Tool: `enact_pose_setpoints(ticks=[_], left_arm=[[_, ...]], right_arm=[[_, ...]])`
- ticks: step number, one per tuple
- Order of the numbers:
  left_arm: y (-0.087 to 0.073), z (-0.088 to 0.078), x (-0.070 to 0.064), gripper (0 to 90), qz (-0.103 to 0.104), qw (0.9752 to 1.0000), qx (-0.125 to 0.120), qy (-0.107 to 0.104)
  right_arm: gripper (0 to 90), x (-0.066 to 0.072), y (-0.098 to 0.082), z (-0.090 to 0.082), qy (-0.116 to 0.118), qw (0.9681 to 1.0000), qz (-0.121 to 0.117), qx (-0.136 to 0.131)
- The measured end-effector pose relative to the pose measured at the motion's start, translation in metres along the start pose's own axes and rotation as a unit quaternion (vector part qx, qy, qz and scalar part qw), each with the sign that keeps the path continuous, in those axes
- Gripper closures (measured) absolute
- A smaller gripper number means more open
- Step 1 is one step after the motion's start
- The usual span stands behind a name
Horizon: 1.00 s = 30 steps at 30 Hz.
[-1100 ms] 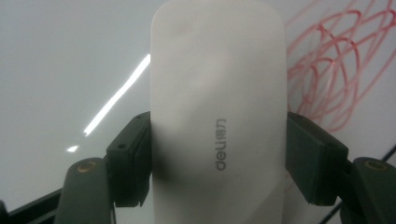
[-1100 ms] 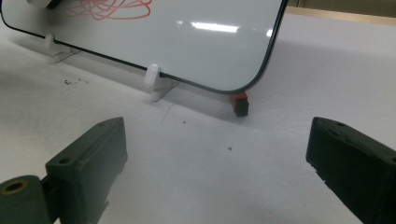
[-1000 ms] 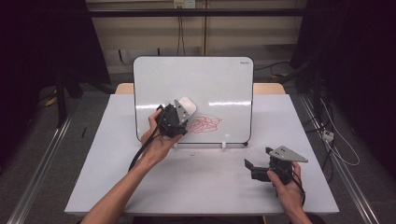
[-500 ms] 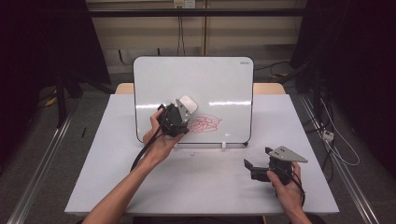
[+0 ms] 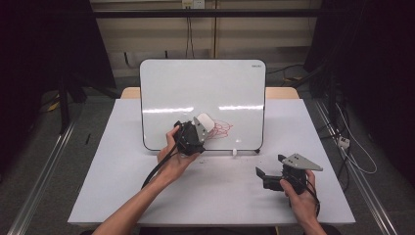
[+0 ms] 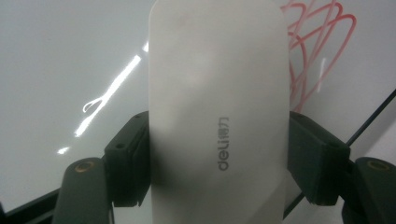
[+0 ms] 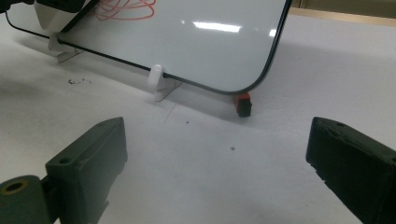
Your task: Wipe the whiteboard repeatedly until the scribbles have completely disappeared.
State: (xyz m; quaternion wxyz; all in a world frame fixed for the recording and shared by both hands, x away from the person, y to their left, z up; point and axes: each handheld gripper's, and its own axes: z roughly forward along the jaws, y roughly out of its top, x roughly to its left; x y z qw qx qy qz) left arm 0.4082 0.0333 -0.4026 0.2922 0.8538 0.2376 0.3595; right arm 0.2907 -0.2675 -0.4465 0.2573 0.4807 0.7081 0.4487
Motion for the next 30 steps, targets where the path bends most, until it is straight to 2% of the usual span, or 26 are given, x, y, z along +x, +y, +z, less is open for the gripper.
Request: enact_pose_setpoints(ticks=[3, 6, 8, 11, 13, 18, 21, 24, 25, 27, 30], left_arm=[[0.0, 0.0, -0.003, 30.3, 0.002, 1.0, 0.006, 0.0], [0.001, 0.0, -0.006, 30.4, 0.011, 0.9999, 0.007, 0.009], [0.001, 0.0, -0.005, 30.4, 0.014, 0.9999, 0.008, 0.005], [0.003, 0.001, -0.001, 30.4, 0.011, 0.9999, 0.01, -0.008], [0.005, 0.0, 0.001, 30.5, 0.017, 0.9998, 0.01, -0.007], [0.012, 0.0, 0.008, 30.6, 0.013, 0.9999, 0.006, -0.002], [0.016, 0.0, 0.015, 30.5, 0.009, 0.9999, 0.008, -0.008], [0.019, -0.001, 0.019, 30.5, 0.014, 0.9999, 0.007, 0.0], [0.02, -0.001, 0.02, 30.5, 0.012, 0.9999, 0.002, 0.002], [0.021, -0.001, 0.025, 30.6, -0.003, 1.0, -0.003, -0.004], [0.024, -0.001, 0.027, 30.6, -0.002, 1.0, -0.003, 0.005]], right_arm=[[5.5, 0.0, 0.0, 0.0, -0.001, 1.0, 0.0, 0.0], [5.5, 0.0, 0.0, 0.001, 0.0, 1.0, 0.0, 0.002], [5.5, 0.001, 0.0, 0.001, 0.0, 1.0, 0.0, 0.002], [5.5, 0.0, 0.0, 0.001, -0.001, 1.0, 0.0, 0.001], [5.6, 0.0, 0.0, 0.001, -0.002, 1.0, 0.0, 0.001], [5.6, -0.001, 0.0, 0.001, -0.001, 1.0, 0.0, 0.001], [5.6, -0.001, 0.0, 0.0, -0.001, 1.0, 0.0, 0.0], [5.5, -0.001, 0.0, 0.0, -0.001, 1.0, -0.001, 0.001], [5.6, -0.001, 0.0, 0.0, -0.001, 1.0, -0.001, 0.001], [5.6, -0.001, 0.0, 0.001, -0.001, 1.0, 0.0, 0.001], [5.6, -0.001, 0.0, 0.001, -0.002, 1.0, -0.001, 0.001]])
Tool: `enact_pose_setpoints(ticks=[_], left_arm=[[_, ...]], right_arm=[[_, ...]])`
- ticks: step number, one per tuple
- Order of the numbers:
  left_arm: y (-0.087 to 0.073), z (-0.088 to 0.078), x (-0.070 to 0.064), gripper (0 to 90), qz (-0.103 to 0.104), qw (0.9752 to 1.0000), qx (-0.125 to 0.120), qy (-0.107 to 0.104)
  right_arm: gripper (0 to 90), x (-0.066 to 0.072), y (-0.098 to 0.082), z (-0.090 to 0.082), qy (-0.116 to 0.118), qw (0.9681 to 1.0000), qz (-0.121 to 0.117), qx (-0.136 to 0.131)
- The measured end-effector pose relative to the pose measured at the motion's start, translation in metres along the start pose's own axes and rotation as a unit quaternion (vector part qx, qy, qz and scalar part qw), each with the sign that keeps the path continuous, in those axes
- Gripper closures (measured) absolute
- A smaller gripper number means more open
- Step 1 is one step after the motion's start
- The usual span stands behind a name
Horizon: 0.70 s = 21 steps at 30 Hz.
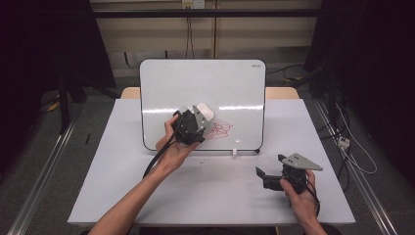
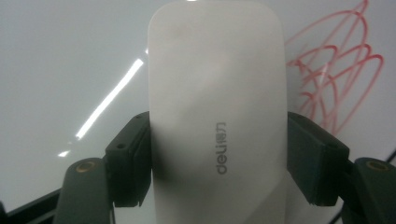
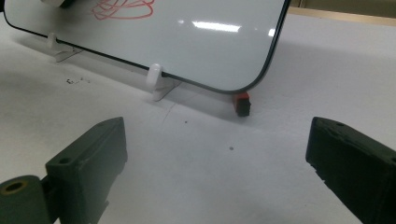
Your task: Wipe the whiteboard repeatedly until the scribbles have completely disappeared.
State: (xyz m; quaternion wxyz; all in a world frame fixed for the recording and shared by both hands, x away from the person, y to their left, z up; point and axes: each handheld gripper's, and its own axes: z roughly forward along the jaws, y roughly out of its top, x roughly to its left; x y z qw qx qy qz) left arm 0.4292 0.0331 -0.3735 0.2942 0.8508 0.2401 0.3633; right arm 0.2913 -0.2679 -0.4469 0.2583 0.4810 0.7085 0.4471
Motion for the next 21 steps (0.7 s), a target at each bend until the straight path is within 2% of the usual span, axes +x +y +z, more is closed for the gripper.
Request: enact_pose_setpoints(ticks=[3, 5, 7, 10, 12, 17, 21], left_arm=[[0.0, 0.001, -0.004, 30.5, 0.009, 0.9998, 0.002, 0.016], [0.001, 0.001, -0.006, 30.6, 0.016, 0.9998, 0.004, 0.015], [0.001, 0.002, -0.009, 30.8, 0.019, 0.9995, 0.004, 0.025], [0.002, 0.002, -0.012, 30.9, 0.029, 0.9992, 0.003, 0.028], [0.003, 0.003, -0.015, 30.9, 0.026, 0.9993, 0.004, 0.026], [0.004, 0.005, -0.024, 31.0, 0.045, 0.9987, 0.002, 0.025], [0.003, 0.006, -0.031, 31.0, 0.048, 0.9987, 0.002, 0.018]], right_arm=[[5.6, 0.0, 0.0, 0.0, 0.001, 1.0, -0.001, 0.0], [5.6, 0.0, 0.0, 0.0, 0.0, 1.0, -0.001, 0.0], [5.6, 0.001, 0.0, 0.0, 0.0, 1.0, 0.0, 0.001], [5.6, 0.001, 0.0, 0.0, 0.001, 1.0, 0.0, 0.001], [5.6, 0.001, 0.0, 0.0, 0.001, 1.0, 0.0, 0.001], [5.6, 0.001, 0.0, 0.0, 0.0, 1.0, 0.0, 0.0], [5.6, 0.0, 0.0, 0.0, 0.0, 1.0, 0.0, -0.001]])
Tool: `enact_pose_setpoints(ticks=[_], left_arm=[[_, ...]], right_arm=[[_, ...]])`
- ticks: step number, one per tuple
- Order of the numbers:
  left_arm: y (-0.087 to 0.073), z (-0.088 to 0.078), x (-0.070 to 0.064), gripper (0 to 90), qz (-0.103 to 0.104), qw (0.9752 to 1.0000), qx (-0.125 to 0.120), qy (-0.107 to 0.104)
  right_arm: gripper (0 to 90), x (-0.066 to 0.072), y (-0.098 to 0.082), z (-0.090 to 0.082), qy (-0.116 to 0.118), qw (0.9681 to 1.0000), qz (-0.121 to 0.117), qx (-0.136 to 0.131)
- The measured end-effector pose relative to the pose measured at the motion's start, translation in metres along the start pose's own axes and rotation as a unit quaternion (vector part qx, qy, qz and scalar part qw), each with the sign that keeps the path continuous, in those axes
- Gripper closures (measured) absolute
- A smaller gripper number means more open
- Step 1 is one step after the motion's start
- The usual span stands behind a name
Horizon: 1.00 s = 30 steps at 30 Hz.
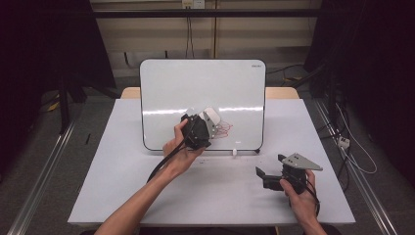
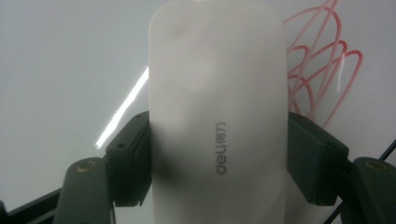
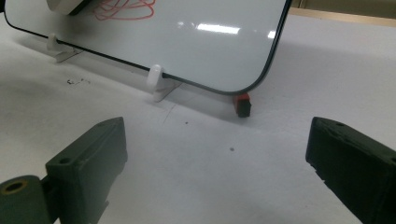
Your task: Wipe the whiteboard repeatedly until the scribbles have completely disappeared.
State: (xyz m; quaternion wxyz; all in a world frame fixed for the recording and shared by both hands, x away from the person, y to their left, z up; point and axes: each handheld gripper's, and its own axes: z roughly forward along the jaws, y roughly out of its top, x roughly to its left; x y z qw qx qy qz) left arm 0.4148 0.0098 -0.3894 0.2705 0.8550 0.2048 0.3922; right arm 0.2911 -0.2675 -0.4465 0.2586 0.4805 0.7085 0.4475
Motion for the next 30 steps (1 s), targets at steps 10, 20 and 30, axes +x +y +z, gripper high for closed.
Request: enact_pose_setpoints(ticks=[10, 20, 30], left_arm=[[-0.004, 0.0, -0.024, 31.0, 0.025, 0.9996, 0.001, -0.009], [-0.007, 0.0, -0.033, 31.0, 0.041, 0.999, 0.001, -0.02], [0.006, 0.003, -0.014, 31.0, 0.016, 0.9993, -0.003, -0.033]], right_arm=[[5.6, 0.0, 0.0, 0.0, 0.001, 1.0, 0.0, 0.001], [5.6, 0.001, 0.0, 0.0, 0.002, 1.0, 0.0, 0.001], [5.6, 0.0, 0.0, 0.0, 0.001, 1.0, 0.0, 0.001]])
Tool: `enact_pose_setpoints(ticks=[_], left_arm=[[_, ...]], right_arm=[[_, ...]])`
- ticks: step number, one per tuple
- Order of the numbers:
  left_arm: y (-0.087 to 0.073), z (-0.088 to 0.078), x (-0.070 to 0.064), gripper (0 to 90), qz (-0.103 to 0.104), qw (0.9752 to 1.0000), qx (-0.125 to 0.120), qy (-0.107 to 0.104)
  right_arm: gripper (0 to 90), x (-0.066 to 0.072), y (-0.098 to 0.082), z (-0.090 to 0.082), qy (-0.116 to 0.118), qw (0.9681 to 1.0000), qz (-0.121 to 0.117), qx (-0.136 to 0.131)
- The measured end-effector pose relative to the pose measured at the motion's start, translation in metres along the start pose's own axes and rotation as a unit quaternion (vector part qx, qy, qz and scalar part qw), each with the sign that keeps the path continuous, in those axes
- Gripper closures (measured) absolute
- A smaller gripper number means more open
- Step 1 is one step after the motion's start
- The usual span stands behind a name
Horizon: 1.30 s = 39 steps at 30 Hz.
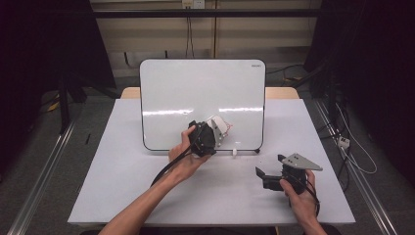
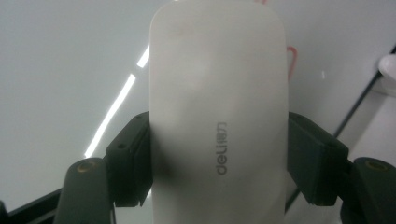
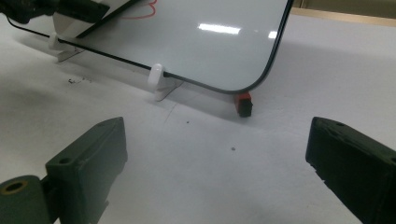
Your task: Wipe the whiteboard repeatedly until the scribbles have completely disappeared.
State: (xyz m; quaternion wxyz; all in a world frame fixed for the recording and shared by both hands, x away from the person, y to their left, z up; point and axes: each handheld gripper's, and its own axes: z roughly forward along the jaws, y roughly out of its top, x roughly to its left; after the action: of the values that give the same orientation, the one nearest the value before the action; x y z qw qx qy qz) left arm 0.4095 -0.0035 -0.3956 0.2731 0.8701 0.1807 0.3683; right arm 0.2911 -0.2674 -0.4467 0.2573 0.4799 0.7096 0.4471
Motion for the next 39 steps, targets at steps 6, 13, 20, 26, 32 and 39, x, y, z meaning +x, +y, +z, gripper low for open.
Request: enact_pose_setpoints(ticks=[6, 13, 20, 26, 32, 39], left_arm=[[0.01, 0.0, 0.019, 31.0, -0.016, 0.9999, -0.001, 0.003], [0.019, 0.001, 0.028, 31.0, -0.022, 0.9997, -0.001, 0.011], [0.027, 0.004, 0.019, 31.0, -0.012, 0.9995, 0.002, 0.028], [0.029, 0.005, 0.011, 31.0, 0.005, 0.9996, 0.007, 0.028], [0.03, 0.006, 0.002, 31.1, 0.028, 0.9993, 0.015, 0.02], [0.03, 0.008, -0.011, 31.1, 0.039, 0.999, 0.013, 0.019]], right_arm=[[5.6, 0.0, 0.0, 0.0, 0.001, 1.0, -0.001, -0.001], [5.6, -0.001, 0.0, 0.0, 0.002, 1.0, 0.002, -0.002], [5.6, 0.001, 0.0, 0.001, 0.003, 1.0, 0.001, -0.001], [5.6, 0.001, 0.0, 0.0, 0.004, 1.0, 0.001, -0.004], [5.5, 0.002, 0.001, -0.001, 0.007, 0.9999, -0.001, -0.008], [5.5, 0.002, 0.001, -0.001, 0.007, 0.9999, -0.002, -0.007]])
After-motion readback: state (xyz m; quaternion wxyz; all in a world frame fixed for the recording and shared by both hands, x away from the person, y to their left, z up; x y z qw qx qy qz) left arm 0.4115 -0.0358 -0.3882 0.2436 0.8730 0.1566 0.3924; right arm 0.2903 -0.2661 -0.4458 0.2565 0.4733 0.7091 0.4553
